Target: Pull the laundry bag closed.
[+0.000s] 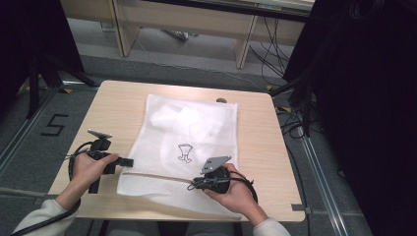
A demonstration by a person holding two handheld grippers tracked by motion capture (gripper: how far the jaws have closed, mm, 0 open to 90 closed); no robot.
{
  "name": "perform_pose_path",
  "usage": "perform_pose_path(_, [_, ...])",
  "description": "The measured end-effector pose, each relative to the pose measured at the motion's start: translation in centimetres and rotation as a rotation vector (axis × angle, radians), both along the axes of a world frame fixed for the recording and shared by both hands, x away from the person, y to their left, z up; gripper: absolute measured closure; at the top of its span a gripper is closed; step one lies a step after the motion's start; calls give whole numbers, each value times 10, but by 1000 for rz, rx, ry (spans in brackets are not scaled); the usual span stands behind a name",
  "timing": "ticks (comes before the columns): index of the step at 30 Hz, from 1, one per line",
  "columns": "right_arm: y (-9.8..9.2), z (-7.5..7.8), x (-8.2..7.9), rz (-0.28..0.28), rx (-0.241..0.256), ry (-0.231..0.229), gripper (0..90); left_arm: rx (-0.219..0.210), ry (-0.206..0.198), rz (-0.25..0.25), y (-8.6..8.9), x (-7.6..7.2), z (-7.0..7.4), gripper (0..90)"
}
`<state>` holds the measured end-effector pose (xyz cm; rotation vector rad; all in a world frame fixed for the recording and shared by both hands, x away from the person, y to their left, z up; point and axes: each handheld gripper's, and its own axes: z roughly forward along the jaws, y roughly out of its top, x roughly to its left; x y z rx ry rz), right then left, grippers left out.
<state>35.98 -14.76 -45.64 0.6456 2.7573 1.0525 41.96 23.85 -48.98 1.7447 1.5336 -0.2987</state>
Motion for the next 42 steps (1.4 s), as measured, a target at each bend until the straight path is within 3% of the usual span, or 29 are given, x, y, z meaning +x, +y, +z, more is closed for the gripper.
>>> perform_pose_path(9, [-5,0,0,-7,-3,-2,827,1,0,1,0,0,0,860])
perform_pose_path(16, [-7,1,-2,-15,-5,22,827,1,1,2,0,0,0,860])
perform_pose_path(17, [-8,2,-2,-17,-22,21,827,4,0,2,1,0,-1,860])
perform_pose_path(21, [-10,0,-2,-10,-5,6,827,4,1,2,0,0,0,860])
perform_pose_path(24, [-14,1,-2,-18,-7,8,827,5,5,6,1,0,0,860])
perform_pose_path(25, [-15,2,-2,-16,-25,3,827,-5,28,31,-1,-1,1,860])
perform_pose_path(26, [-16,1,-3,-30,-10,16,827,3,0,2,1,0,0,860])
perform_pose_path(38, [-23,3,-5,-35,-31,15,827,9,2,5,1,0,0,860])
perform_pose_path(42, [-27,2,-6,-40,-15,6,827,6,0,3,1,0,0,860])
